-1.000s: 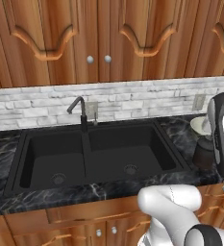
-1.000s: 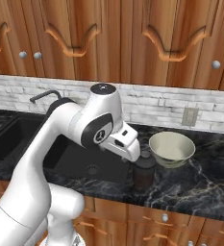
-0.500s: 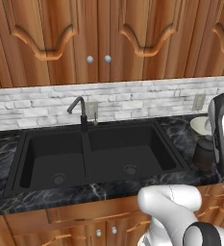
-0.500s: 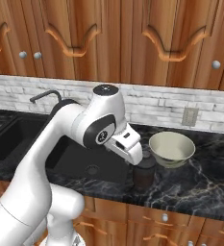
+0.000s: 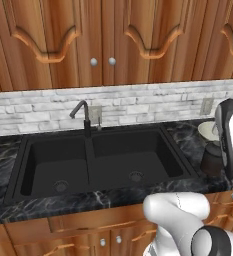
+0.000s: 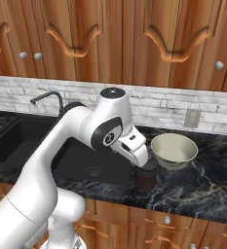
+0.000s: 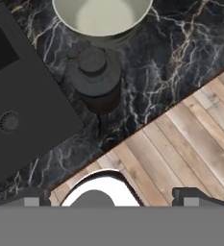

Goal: Place the bowl in the left basin and the jug in the right basin of the sink.

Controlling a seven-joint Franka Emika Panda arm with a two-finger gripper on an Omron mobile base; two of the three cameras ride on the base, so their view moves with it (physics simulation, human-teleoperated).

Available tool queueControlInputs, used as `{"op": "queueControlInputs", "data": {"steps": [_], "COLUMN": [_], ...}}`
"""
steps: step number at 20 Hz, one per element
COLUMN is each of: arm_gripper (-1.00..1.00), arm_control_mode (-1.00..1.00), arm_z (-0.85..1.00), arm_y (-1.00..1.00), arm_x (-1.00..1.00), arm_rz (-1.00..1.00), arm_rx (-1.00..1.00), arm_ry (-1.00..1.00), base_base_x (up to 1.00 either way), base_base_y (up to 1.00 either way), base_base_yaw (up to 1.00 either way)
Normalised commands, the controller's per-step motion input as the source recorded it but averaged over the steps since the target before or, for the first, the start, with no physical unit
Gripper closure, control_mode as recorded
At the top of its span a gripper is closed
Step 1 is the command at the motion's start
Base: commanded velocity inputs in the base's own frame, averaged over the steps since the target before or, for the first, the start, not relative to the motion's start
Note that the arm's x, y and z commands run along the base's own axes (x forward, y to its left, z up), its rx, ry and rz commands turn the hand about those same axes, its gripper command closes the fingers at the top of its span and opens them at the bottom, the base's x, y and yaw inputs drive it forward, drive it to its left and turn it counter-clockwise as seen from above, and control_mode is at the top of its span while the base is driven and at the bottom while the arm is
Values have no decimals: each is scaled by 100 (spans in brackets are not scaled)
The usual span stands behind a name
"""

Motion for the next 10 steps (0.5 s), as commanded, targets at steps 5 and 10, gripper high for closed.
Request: {"op": "queueControlInputs", "data": {"steps": [5, 10], "arm_gripper": [-100, -100], "arm_control_mode": [-100, -100], "arm_z": [-14, -16], "arm_y": [-1, -17], "arm_x": [21, 19], "arm_rz": [0, 0], "arm_rx": [0, 0], "arm_ry": [2, 16], "base_base_x": [0, 0], "base_base_y": [0, 0], "base_base_yaw": [0, 0]}}
